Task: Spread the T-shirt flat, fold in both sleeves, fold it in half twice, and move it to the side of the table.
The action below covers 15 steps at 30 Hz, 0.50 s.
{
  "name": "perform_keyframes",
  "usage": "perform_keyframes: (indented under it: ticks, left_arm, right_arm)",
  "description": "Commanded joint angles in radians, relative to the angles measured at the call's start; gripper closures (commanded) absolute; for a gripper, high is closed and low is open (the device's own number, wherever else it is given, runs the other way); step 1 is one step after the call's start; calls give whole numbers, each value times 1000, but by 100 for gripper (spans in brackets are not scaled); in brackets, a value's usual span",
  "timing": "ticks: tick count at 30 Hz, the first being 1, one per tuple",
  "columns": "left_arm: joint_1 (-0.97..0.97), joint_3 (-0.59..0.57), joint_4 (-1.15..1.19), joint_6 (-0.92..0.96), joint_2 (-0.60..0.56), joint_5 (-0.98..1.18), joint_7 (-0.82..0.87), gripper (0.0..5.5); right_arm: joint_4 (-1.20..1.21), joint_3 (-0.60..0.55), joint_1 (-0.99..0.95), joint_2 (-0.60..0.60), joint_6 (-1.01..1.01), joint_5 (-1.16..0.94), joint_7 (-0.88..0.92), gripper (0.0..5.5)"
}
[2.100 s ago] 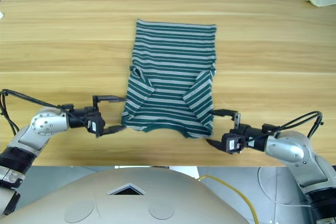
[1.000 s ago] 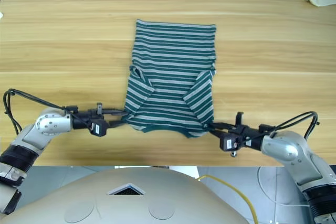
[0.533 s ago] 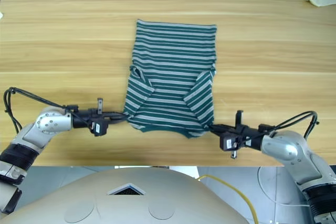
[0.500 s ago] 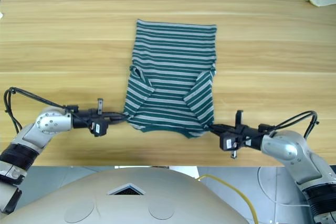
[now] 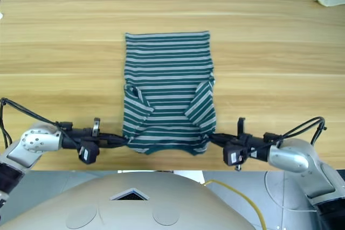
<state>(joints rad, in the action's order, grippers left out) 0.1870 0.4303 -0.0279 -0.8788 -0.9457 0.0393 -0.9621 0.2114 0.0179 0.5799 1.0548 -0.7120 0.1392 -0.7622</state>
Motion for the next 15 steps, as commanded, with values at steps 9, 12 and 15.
perform_keyframes:
  ticks: [9,12,15]
  left_arm:
    - [55,-114,10,-45,-66,106,22,550]
    - [0,-112,104,-25,4,49,43,550]
    - [-77,-129,199,12,81,49,75,550]
  right_arm:
    - [86,-114,142,40,-191,-116,-14,550]
    - [80,-52,13,-14,-84,-78,-6,550]
    - [68,-6,-120,-80,57,-22,10,550]
